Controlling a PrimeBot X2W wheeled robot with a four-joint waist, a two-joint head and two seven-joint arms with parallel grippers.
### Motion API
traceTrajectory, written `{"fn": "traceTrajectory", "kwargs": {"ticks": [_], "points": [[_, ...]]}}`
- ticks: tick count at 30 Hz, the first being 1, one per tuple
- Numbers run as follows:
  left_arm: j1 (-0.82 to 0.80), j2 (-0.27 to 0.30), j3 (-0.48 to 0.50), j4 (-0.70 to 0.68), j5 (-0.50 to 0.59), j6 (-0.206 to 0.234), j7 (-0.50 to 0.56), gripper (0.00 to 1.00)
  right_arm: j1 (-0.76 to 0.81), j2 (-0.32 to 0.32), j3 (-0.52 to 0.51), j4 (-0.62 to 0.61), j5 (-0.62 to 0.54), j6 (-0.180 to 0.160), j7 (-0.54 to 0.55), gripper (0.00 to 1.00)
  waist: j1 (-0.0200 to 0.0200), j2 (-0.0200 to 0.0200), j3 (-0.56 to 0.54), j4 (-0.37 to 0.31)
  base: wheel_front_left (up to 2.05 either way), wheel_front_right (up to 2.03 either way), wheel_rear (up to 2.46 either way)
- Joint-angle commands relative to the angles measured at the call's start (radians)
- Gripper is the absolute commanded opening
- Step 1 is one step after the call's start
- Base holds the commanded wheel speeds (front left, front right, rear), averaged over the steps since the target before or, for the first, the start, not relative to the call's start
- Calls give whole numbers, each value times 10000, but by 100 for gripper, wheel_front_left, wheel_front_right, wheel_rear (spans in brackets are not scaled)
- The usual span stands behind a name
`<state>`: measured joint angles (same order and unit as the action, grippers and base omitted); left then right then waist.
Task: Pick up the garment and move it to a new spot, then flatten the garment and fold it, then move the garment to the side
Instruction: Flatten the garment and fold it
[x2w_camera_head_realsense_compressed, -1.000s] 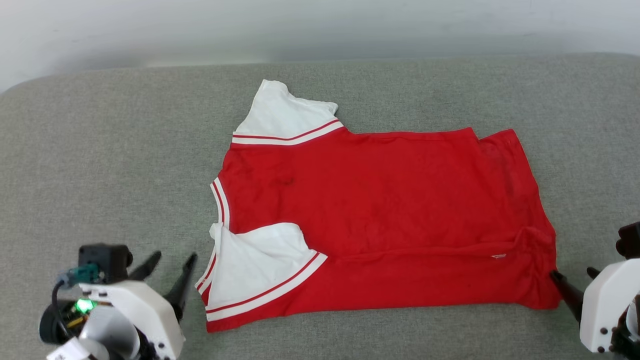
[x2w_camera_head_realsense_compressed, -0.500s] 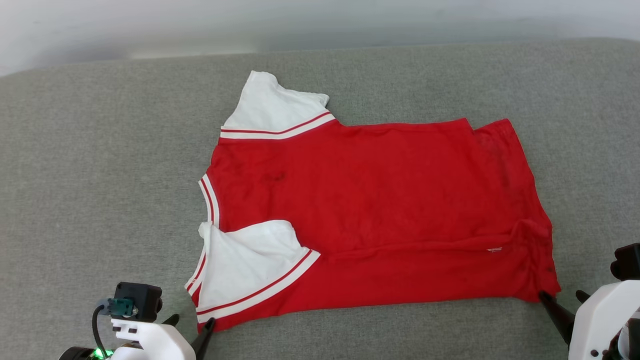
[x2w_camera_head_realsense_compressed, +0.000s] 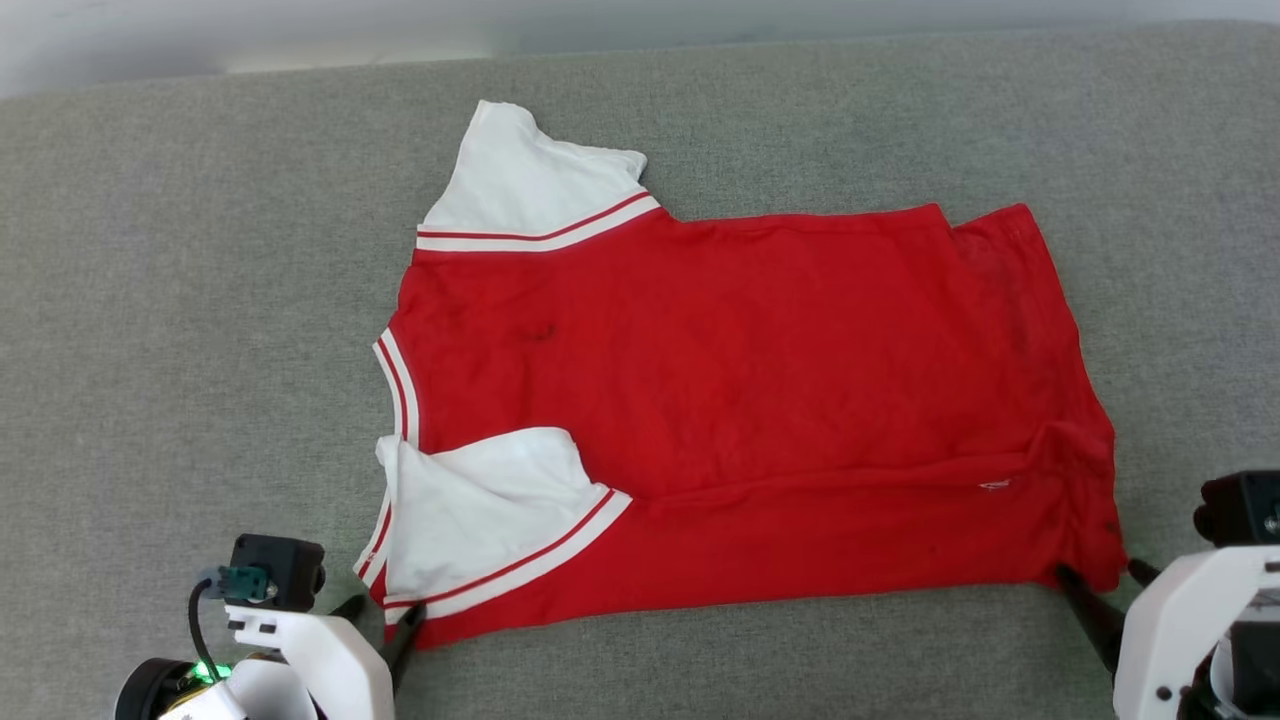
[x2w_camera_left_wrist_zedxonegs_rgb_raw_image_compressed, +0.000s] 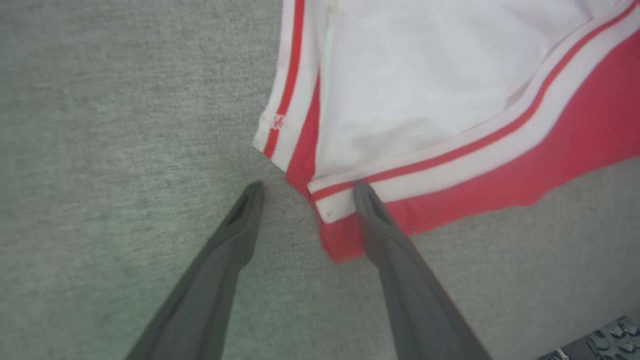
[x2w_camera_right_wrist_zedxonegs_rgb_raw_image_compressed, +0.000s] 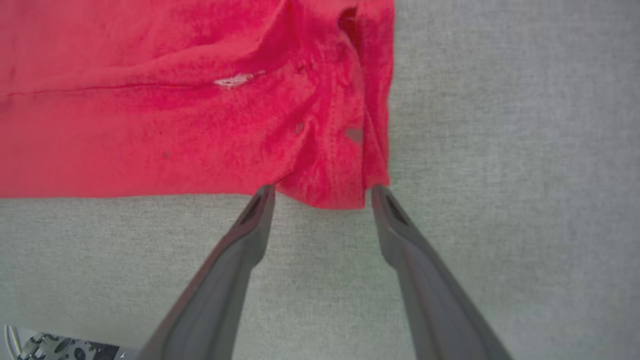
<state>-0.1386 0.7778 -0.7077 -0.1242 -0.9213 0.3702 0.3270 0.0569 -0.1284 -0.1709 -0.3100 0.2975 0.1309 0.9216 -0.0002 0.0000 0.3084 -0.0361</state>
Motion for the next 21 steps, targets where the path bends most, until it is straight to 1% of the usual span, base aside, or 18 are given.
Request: {"fn": "traceTrajectory", "kwargs": {"ticks": [1,5,9,12,16,21], "points": [[146,-440,-247,499,-250,-192,64,0,-268,-131,100,-26,-99,-4,-119,100,2,0,-14,30,0,0,0],[-39,-409,-103,493,-197,-418,-265,0,-401,-278,102,176,-179,-4,-98,100,2,0,-219,182,0,0,0],[-177,-370,52,-10,-88,-511,-571,0,-582,-515,-27,533,-595,-4,-105,100,2,0,-438,379,0,0,0],[-263,-133,168,-601,85,-350,-640,0,-696,-581,-138,932,-710,-4,38,100,2,0,-511,588,0,0,0],[-304,9,220,-1311,253,-138,-617,0,-858,-691,-211,1432,-758,-4,138,100,2,0,-402,745,0,0,0],[-328,144,245,-2061,389,158,-444,0,-1156,-610,-340,2312,-928,-5,16,100,2,0,-140,910,0,0,0]]}}
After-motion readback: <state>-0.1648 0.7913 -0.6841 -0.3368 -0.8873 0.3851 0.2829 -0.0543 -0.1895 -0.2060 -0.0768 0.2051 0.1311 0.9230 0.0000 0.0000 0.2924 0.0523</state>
